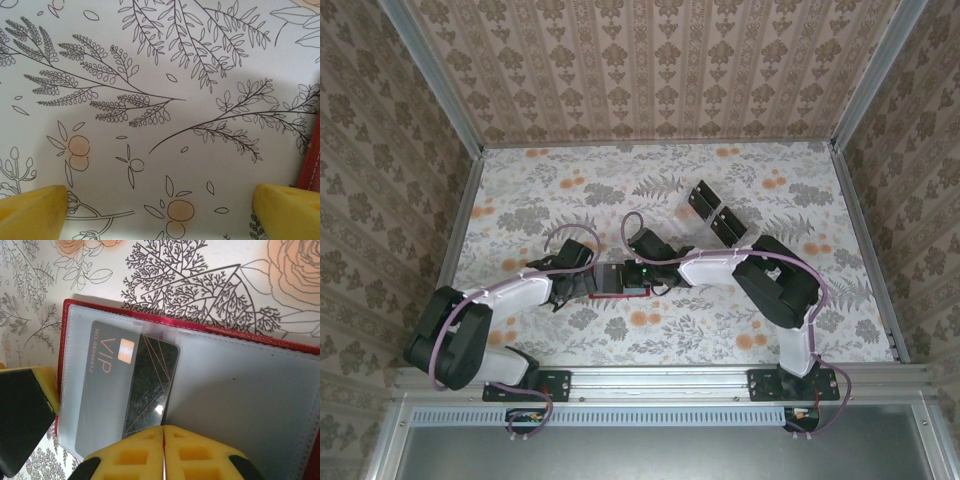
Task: Put the credit cards into the card holder
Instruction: Insert the credit card into the card slot.
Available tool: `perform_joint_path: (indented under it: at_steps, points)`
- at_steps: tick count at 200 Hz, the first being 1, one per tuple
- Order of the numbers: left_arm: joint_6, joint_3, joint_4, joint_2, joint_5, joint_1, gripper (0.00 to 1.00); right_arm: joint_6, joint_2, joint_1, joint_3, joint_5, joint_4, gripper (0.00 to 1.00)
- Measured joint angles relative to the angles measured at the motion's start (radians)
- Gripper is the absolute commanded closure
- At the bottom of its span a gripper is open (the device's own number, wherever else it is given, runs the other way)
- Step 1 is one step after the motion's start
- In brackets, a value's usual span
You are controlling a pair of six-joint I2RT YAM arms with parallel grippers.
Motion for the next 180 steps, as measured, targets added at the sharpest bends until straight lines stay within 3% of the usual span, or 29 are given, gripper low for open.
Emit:
perform_joint_path:
  at_steps: [129, 142, 165, 180]
  points:
    - [0.0, 0.003, 0.005, 0.008, 0.0, -0.002, 0.0, 0.006, 0.072, 0.016, 0.096, -0.021, -0.009, 0.92]
    - [0.0, 0.003, 0.005, 0.008, 0.0, -0.002, 0.0, 0.006, 0.072, 0.016, 0.096, -0.021, -0.009, 0.87]
    - [0.003, 0.003, 0.002, -0.004, 0.0, -0.002, 0.0, 0.016, 0.055, 0.014, 0.089, -0.021, -0.01, 0.67]
    - [0.014, 0.003, -0.002, -0.015, 0.006, -0.001, 0.0, 0.007, 0.009, 0.011, 0.069, -0.026, -0.011, 0.6]
